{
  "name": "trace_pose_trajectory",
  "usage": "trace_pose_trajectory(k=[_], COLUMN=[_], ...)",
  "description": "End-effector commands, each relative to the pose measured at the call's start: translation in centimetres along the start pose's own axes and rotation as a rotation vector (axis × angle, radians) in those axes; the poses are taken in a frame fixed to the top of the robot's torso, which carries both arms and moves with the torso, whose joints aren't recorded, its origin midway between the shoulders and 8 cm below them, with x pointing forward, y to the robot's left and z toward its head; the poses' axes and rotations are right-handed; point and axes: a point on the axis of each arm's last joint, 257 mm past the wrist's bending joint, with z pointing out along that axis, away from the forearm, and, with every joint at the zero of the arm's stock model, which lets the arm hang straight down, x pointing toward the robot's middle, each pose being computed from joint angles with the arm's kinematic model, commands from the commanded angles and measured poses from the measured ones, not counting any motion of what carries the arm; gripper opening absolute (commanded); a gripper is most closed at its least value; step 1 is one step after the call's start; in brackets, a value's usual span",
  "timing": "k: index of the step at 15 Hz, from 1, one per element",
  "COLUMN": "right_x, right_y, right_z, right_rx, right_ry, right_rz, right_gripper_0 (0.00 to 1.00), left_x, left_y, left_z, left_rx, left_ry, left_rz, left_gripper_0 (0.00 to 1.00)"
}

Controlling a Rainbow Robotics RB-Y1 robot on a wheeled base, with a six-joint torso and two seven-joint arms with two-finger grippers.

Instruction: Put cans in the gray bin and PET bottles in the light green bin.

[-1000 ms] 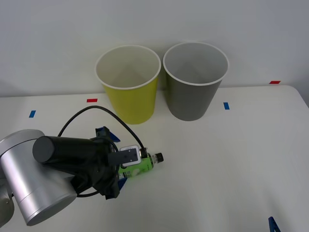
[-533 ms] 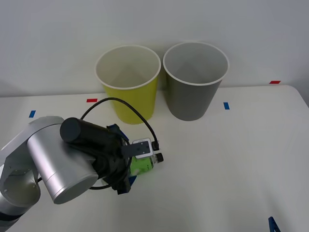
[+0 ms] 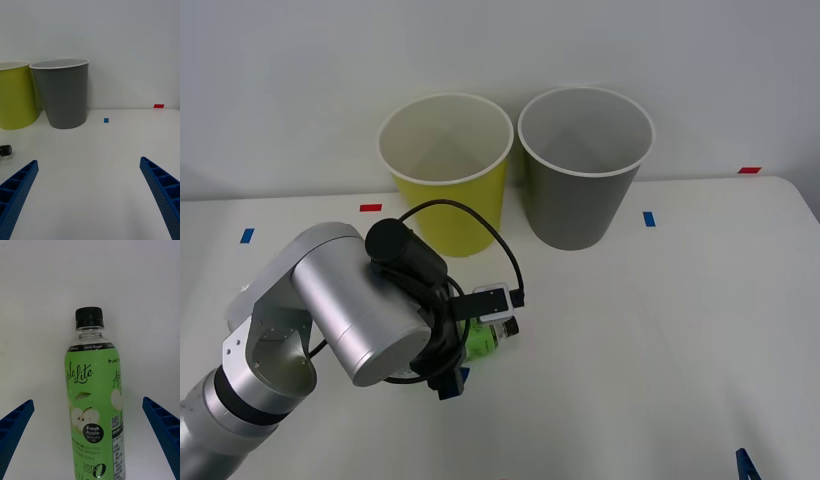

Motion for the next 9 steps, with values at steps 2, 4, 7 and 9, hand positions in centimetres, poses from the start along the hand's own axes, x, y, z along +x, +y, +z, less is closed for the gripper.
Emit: trace_pose_trajectory(k=[2,4,7,9], right_x=[0.0,0.0,0.0,0.0], right_y=[0.0,0.0,0.0,0.0], right_z=[0.0,0.0,0.0,0.0], right_rx=[0.000,0.000,0.000,0.000], right_ry=[0.000,0.000,0.000,0.000], right_rz=[0.000,0.000,0.000,0.000], right_gripper_0=[0.94,0.94,0.94,0.94], left_x=[0.4,0.6,0.6,0.9], left_y=[-0.1,-0.2,-0.3,-0.4], left_z=[1.2,1.7,2.3,2.8], left_rx=[0.017,0.027,0.032,0.043], left_ry=[0.029,0.040,0.052,0.065], left_rz=[-0.017,-0.020,-0.029,-0.037], left_gripper_0=[1.00,1.00,1.00,1.00])
